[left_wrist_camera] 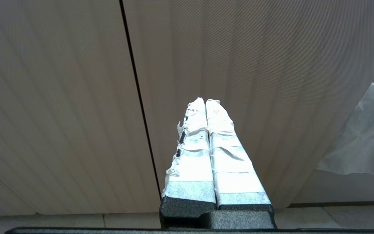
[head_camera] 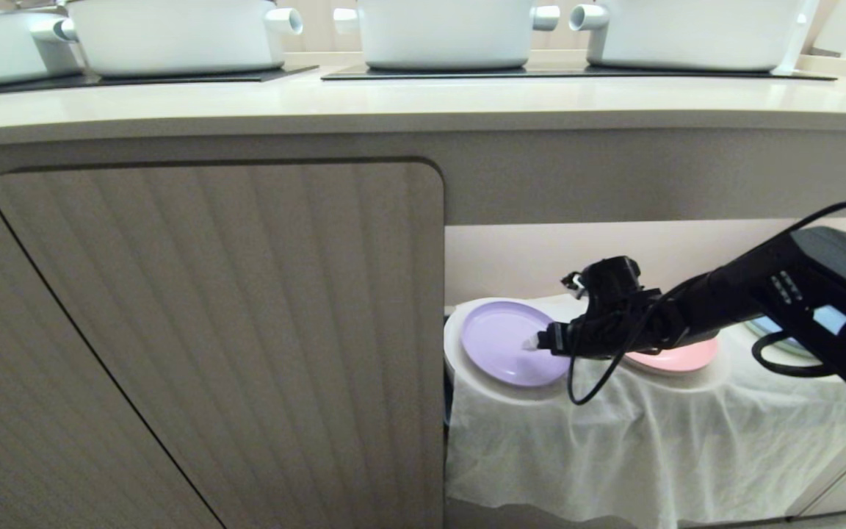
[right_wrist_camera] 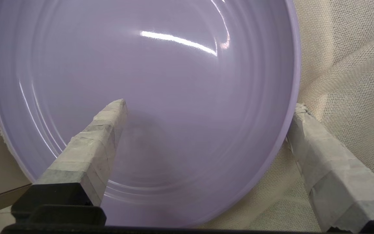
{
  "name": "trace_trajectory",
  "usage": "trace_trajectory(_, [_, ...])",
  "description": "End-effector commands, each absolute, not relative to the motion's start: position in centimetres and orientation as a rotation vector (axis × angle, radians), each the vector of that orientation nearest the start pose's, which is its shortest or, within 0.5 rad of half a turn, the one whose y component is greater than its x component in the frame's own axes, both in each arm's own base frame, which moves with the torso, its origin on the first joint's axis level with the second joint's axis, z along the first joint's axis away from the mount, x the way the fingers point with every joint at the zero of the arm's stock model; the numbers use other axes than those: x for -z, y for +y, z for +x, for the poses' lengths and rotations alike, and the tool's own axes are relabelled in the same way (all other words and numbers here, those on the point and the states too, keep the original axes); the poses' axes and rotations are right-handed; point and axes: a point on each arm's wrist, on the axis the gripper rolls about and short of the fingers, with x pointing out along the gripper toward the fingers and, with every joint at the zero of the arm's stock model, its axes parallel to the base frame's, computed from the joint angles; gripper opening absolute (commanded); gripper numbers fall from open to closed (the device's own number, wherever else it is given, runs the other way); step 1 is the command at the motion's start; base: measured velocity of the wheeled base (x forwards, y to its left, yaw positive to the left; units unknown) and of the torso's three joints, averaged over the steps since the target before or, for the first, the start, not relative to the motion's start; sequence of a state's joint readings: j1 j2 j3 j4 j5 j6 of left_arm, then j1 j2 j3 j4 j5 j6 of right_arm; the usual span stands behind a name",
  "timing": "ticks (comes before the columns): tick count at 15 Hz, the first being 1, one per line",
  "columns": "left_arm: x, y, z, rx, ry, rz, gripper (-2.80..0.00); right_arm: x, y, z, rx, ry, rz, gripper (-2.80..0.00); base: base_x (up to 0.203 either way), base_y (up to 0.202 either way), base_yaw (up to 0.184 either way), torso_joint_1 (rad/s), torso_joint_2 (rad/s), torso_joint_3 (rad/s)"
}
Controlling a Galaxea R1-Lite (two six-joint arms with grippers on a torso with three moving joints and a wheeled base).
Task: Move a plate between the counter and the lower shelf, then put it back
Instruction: Pick up the plate in the cupboard
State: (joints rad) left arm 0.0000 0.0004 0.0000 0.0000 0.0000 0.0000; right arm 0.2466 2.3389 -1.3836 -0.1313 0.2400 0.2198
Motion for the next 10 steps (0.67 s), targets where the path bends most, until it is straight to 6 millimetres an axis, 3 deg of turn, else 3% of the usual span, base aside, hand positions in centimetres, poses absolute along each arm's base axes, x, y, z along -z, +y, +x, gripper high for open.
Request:
trace_trajectory(1, [-7.55,0.00,-2.28,0.000,0.000,0.000,-2.80,-3.98,11.29,42.60,-0.366,0.883,0.202,0.00,0.000,0.000,0.000,0.000,0.00,0.000])
trace_trajectory(10, [-7.55,0.00,-2.28,0.000,0.000,0.000,-2.80,-4.39,11.55,42.76,-0.378,0.868,0.197,0.00,0.000,0.000,0.000,0.000,0.00,0.000])
